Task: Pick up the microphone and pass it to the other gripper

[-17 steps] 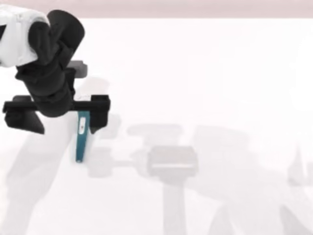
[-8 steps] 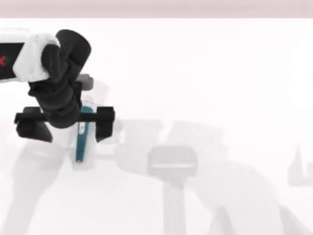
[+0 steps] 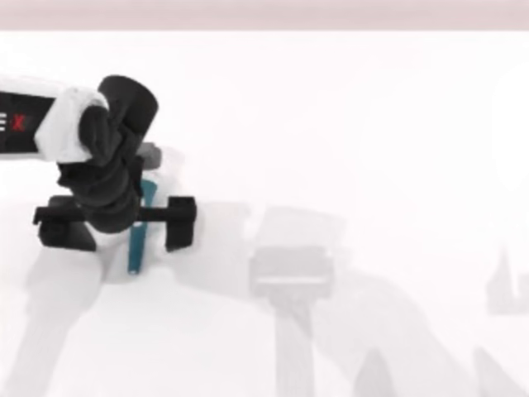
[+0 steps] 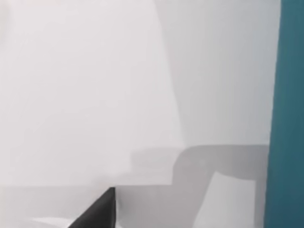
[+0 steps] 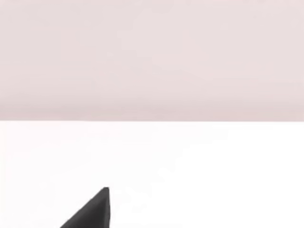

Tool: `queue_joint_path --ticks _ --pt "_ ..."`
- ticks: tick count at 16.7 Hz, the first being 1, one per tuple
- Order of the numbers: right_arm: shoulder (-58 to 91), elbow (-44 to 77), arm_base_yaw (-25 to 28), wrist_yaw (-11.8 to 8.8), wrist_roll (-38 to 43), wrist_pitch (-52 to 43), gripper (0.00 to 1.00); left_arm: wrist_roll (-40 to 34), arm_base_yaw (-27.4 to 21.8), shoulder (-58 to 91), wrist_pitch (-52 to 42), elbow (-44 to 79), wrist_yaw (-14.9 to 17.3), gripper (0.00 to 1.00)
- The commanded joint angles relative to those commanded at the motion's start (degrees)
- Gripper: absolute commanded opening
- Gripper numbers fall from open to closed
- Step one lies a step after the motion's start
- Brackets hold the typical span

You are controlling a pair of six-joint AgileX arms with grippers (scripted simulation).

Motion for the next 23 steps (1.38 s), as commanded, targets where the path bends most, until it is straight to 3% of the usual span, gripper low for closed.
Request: queue_joint_path --ticks 2,15,23 --pt "0.0 0.0 0.0 0.0 0.0 0.0 1.0 0.0 0.0 0.0 0.0 0.0 0.0 1.0" --pt "0.0 0.0 0.0 0.0 0.0 0.0 1.0 0.0 0.0 0.0 0.0 0.0 0.0 0.02" --pt "0.0 0.0 0.0 0.0 0.0 0.0 1.0 0.0 0.0 0.0 0.0 0.0 0.0 0.0"
